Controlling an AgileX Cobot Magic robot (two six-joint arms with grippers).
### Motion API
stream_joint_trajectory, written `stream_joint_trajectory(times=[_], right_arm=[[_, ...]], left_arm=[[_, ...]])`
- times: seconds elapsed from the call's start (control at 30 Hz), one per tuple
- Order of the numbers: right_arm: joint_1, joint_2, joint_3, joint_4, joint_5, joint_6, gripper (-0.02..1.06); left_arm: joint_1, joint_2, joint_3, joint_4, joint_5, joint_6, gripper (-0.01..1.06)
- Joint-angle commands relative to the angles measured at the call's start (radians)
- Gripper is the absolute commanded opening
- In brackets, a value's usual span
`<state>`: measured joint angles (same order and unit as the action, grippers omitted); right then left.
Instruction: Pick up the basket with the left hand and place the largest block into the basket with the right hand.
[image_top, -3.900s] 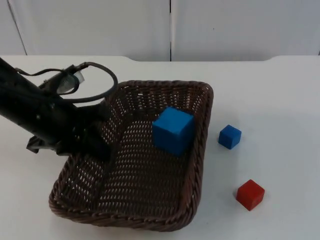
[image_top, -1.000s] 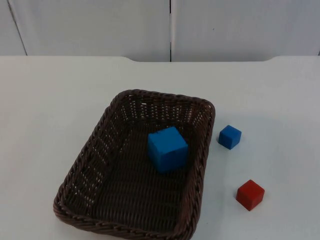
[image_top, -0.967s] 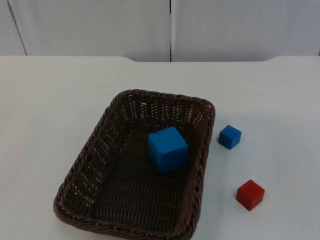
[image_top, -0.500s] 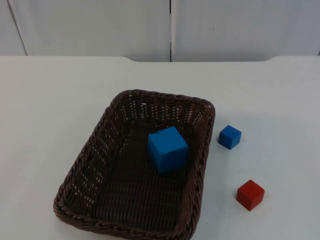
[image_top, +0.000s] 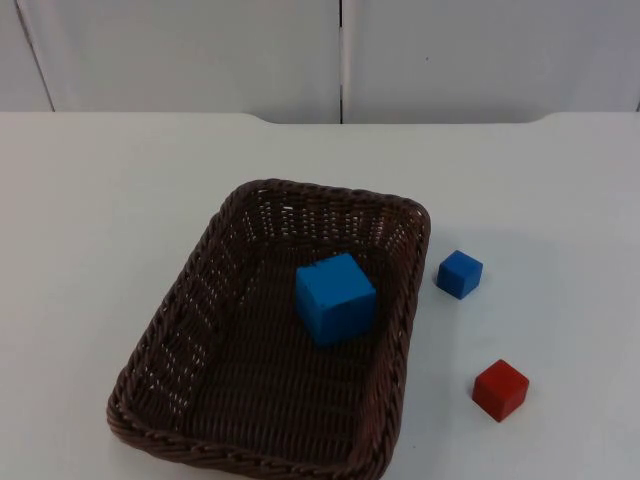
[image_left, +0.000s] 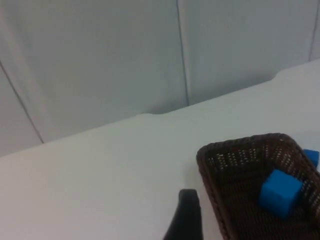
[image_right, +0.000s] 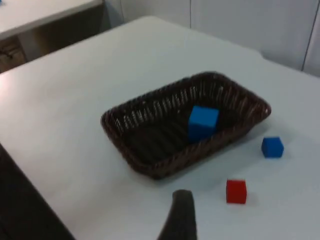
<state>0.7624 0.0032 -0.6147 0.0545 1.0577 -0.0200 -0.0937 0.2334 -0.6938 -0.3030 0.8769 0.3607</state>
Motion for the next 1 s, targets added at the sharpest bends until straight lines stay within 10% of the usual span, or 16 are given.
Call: stream_joint_trajectory(times=[0.0,0.97], right_arm=[[-0.001,-0.003,0.013,-0.005,0.023,0.01,0.67],[-0.001,-0.003,0.101,-0.076,0.022,0.035,0.67]], left_arm=[[0.002,-0.029,0.004,0.052,0.025,-0.032,0.68],[0.002,-0.233,0.2,0.289,0.198,-0.314,0.68]])
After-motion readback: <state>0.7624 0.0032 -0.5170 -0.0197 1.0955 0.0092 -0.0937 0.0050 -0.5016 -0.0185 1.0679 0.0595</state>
